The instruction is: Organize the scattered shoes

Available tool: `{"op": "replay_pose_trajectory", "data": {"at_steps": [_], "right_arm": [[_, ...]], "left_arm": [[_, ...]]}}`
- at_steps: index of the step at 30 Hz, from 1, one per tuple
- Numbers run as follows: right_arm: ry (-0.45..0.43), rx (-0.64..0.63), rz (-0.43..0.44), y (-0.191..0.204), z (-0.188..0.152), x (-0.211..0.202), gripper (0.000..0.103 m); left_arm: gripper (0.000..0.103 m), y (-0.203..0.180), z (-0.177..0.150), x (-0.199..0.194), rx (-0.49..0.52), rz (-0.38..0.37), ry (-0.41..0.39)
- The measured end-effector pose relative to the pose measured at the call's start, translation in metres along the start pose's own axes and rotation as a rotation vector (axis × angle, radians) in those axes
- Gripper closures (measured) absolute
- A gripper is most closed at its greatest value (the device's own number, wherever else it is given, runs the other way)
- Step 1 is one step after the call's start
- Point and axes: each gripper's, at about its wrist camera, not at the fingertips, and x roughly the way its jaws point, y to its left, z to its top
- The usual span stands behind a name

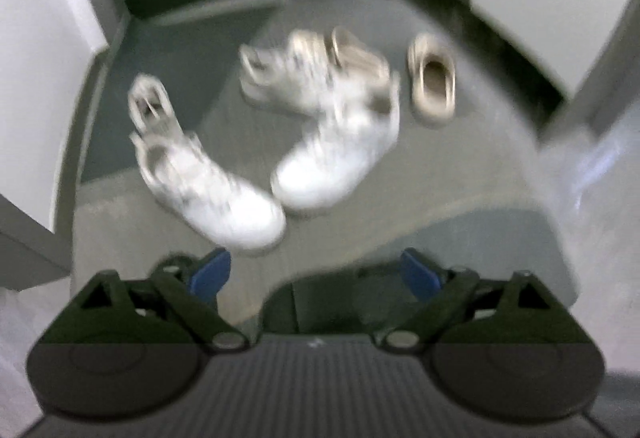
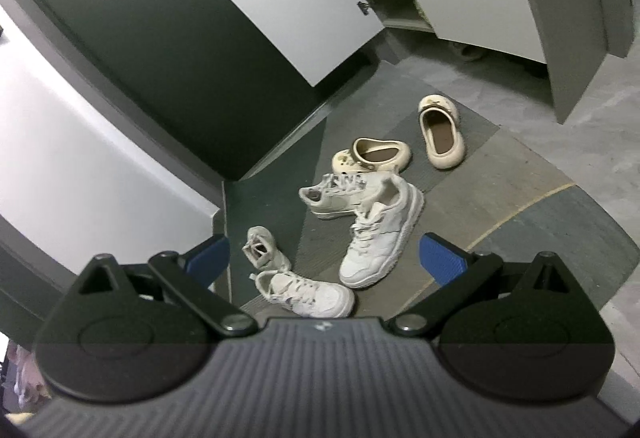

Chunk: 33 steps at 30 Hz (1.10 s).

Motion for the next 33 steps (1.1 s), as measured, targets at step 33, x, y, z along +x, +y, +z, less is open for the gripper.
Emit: {"op": "replay_pose_trajectory", "data": {"at_steps": [33], "right_arm": [[0.53, -0.388, -0.147, -0.055, -0.219, 0.318, 0.0]], "left_arm": [[0.0, 0.18, -0.008, -0.219, -0.286, 0.125, -0.355]]}}
